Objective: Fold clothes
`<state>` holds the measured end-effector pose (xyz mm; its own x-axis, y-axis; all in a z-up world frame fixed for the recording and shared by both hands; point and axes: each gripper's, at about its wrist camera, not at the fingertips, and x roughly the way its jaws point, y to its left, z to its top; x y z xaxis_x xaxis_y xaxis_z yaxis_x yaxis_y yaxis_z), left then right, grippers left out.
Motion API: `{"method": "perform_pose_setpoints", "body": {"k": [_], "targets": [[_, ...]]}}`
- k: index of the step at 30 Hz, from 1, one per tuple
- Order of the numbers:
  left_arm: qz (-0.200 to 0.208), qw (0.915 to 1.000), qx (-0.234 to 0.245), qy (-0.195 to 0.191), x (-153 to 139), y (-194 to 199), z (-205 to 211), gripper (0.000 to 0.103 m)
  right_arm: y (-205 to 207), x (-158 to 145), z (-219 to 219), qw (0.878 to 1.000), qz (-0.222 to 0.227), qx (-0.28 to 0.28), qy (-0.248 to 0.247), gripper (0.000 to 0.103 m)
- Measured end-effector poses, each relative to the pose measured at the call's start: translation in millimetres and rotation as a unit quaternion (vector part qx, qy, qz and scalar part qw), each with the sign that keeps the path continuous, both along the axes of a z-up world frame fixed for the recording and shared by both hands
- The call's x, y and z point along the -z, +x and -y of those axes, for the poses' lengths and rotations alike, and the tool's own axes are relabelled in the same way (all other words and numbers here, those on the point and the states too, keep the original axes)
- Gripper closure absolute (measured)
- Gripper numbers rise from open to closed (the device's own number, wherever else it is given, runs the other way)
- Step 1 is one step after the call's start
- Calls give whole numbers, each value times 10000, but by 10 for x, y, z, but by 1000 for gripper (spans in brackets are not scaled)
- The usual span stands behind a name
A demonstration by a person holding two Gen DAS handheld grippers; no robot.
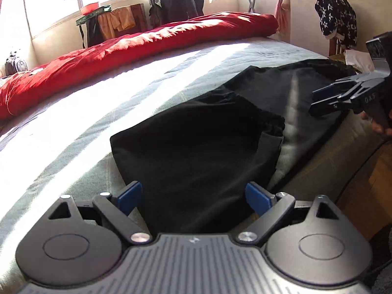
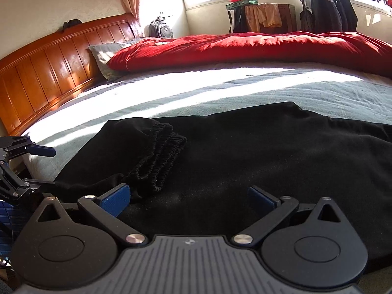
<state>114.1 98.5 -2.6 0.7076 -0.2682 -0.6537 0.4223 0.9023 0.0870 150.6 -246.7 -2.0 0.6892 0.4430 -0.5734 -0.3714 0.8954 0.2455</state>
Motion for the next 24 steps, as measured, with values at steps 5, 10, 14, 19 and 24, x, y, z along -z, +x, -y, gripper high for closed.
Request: {"method": "perform_pose_setpoints", "body": {"k": [5, 10, 14, 19, 24], "targets": [[-243, 9968, -66, -765, -8, 641, 78, 10, 388, 24, 212, 9968, -452, 659, -51, 0], [-766, 9912, -193, -1063, 240, 1023, 198, 10, 496, 221, 457, 9902, -945, 1011, -187, 0], [-1168, 9835, -535, -1271, 456, 1086, 165, 10, 436, 278, 484, 9909, -925, 902, -365, 0], [-1321, 9806, -625, -1305, 490, 1143, 197, 1, 431, 229, 469, 9907, -955, 782, -579, 0], [-1461, 9803, -673, -1144, 481, 1206, 230, 1, 545, 36, 754, 9896, -792, 1171, -254, 0]]}}
